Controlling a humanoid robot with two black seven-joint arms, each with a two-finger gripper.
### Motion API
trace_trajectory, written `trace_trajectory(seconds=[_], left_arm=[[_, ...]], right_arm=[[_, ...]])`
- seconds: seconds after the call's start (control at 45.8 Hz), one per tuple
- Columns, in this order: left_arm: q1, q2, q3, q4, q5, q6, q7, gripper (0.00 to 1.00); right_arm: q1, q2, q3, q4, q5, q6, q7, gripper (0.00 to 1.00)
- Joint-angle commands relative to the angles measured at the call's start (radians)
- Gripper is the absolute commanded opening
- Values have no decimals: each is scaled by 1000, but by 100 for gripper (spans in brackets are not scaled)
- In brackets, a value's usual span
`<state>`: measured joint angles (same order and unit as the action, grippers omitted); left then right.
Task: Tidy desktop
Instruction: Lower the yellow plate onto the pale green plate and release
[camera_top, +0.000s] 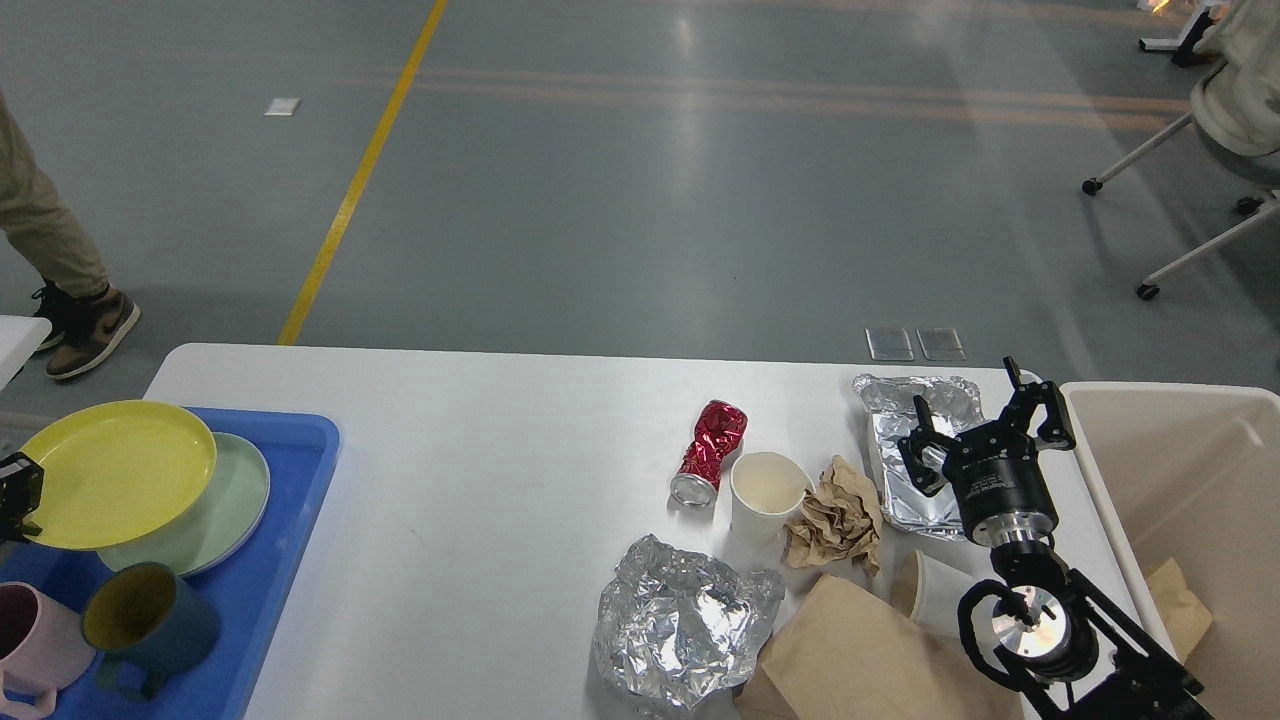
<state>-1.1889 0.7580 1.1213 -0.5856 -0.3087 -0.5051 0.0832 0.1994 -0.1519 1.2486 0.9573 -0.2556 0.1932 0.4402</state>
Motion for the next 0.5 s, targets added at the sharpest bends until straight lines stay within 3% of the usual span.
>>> trace_trajectory(seconds=[0.0, 0.087, 0.306, 0.481], left_arm=[[20, -22, -21, 10, -1, 16, 4, 0], [20, -42, -26, 16, -1, 25, 4, 0], [92, -112, -54, 61, 0, 143, 9, 0], [112, -131, -81, 66, 26, 149, 20, 0]], right_arm=[[0, 0, 0, 0, 1, 0, 0, 100], [0, 0, 0, 0, 1, 0, 0, 100], [0, 0, 0, 0, -1, 0, 0, 100], [0, 0, 0, 0, 1, 0, 0, 100]])
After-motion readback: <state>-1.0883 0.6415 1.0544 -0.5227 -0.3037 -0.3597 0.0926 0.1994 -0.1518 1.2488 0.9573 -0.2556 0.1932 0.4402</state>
